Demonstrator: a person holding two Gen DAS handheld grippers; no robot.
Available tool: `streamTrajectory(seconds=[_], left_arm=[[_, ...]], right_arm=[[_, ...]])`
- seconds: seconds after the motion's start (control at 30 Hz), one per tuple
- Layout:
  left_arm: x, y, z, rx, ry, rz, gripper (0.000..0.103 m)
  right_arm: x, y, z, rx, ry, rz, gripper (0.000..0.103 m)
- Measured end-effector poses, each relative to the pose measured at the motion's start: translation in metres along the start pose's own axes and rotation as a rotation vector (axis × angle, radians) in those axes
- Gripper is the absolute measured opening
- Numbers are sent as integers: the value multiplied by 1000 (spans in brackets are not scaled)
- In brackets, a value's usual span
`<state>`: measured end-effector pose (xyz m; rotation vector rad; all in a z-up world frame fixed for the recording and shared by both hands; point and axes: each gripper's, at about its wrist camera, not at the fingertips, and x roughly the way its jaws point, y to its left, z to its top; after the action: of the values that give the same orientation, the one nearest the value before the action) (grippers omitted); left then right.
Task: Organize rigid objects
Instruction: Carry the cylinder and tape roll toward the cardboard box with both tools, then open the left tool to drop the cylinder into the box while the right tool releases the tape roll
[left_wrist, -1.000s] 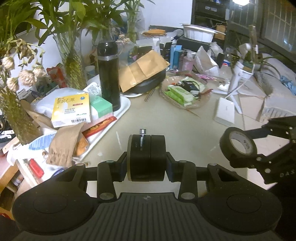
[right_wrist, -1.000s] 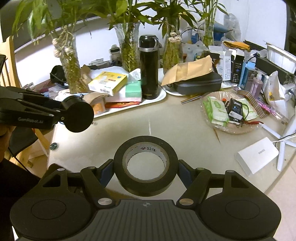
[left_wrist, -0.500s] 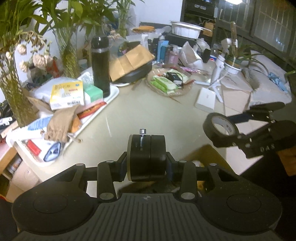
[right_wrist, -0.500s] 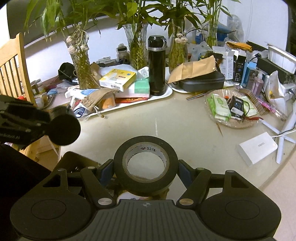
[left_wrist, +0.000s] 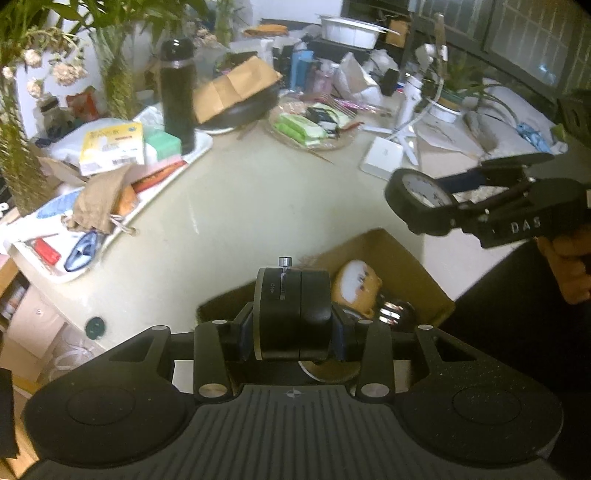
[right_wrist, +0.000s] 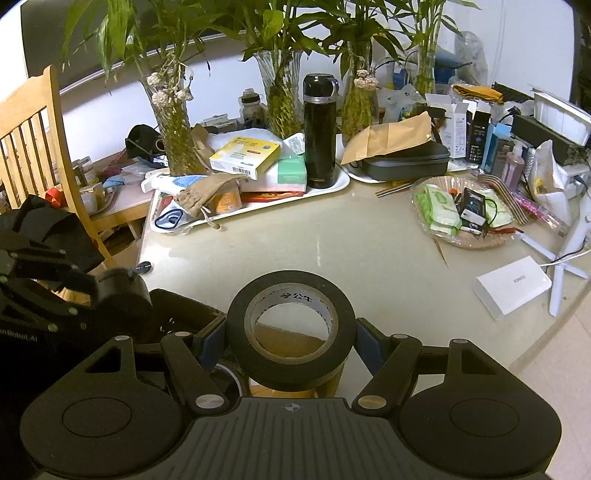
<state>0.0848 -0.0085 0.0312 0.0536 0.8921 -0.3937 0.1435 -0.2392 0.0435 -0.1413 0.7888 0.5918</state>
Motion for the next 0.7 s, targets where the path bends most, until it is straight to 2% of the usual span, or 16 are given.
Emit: streamTrajectory(seconds=[0.13, 0.43, 0.7], left_arm=[[3, -5, -8, 32, 23, -44, 40], [-7, -3, -25, -5, 3, -10, 41], [-7, -8, -34, -21, 16, 64, 41]], right_arm=[[-2, 1, -2, -3, 3, 0, 75], [-6, 2, -18, 8, 25, 6, 75], [-4, 7, -30, 11, 50, 16, 75]])
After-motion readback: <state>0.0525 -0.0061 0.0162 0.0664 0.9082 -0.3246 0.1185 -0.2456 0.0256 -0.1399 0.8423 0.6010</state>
